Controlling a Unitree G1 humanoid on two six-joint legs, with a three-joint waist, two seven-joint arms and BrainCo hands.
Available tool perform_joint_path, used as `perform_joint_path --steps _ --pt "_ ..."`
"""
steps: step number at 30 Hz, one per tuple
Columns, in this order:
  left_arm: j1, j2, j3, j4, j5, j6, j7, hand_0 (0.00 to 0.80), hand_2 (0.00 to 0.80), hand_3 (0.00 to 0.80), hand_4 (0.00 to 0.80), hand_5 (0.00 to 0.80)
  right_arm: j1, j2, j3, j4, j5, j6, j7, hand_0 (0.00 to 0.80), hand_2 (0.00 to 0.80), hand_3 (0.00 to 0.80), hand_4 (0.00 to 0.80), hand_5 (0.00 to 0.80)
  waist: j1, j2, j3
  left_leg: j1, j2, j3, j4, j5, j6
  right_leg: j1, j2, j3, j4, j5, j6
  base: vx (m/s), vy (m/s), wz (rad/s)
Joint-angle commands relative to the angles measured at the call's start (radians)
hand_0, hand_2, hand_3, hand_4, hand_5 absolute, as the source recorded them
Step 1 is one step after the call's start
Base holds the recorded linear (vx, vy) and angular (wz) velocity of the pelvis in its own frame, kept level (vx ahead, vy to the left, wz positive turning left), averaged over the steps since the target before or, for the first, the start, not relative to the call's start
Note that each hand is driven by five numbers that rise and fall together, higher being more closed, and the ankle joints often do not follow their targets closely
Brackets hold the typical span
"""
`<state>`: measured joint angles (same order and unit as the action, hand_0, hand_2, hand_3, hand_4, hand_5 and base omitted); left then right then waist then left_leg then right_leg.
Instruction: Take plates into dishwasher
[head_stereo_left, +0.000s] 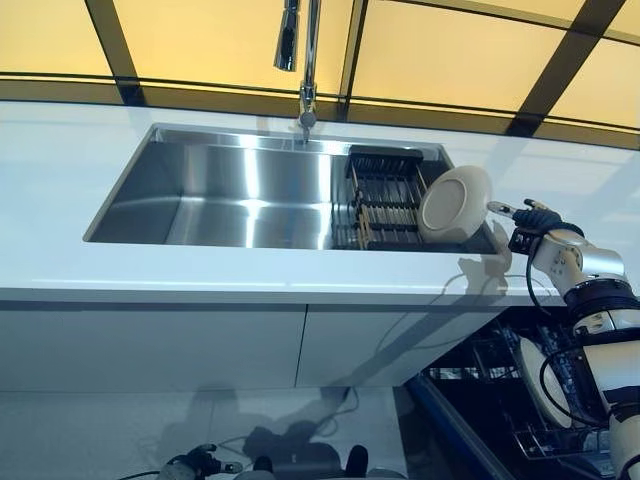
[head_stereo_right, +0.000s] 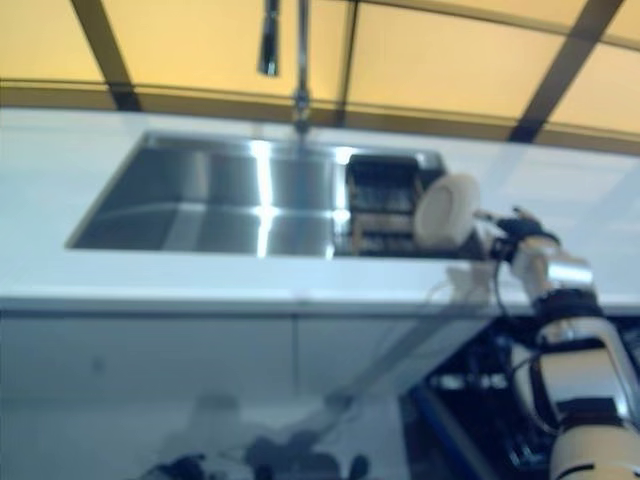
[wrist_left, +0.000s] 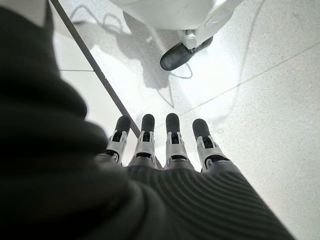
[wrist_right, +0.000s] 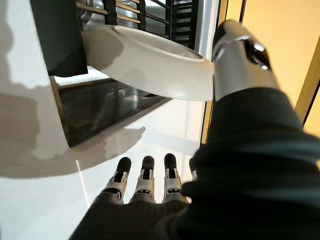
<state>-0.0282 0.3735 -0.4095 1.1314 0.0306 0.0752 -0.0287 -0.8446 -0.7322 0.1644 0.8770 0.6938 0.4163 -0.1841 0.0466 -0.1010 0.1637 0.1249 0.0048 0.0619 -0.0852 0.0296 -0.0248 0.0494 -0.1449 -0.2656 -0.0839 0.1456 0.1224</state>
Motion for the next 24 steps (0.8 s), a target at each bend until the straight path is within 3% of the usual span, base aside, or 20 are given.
perform_joint_path --steps 1,24 --pt "-0.034 0.001 -0.038 0.006 0.026 -0.01 0.001 0.0 0.0 0.0 0.0 0.0 -0.092 -0.032 0.028 -0.051 0.015 -0.067 -0.022 0.0 0.0 0.0 0.0 0.0 0.044 0.036 -0.001 -0.007 -0.014 0.015 -0.002 -0.054 0.011 -0.074 0.02 -0.006 0.093 -0.036 0.016 0.033 -0.034 0.07" --pt "0.005 -0.041 -0.058 -0.013 -0.011 -0.05 0.028 0.0 0.0 0.0 0.0 0.0 -0.157 -0.043 0.046 0.005 0.039 -0.091 -0.121 0.0 0.0 0.0 0.0 0.0 0.083 0.055 0.013 -0.036 0.018 0.01 -0.002 -0.012 -0.048 0.047 0.072 -0.038 0.009 -0.092 -0.048 0.022 -0.042 0.09"
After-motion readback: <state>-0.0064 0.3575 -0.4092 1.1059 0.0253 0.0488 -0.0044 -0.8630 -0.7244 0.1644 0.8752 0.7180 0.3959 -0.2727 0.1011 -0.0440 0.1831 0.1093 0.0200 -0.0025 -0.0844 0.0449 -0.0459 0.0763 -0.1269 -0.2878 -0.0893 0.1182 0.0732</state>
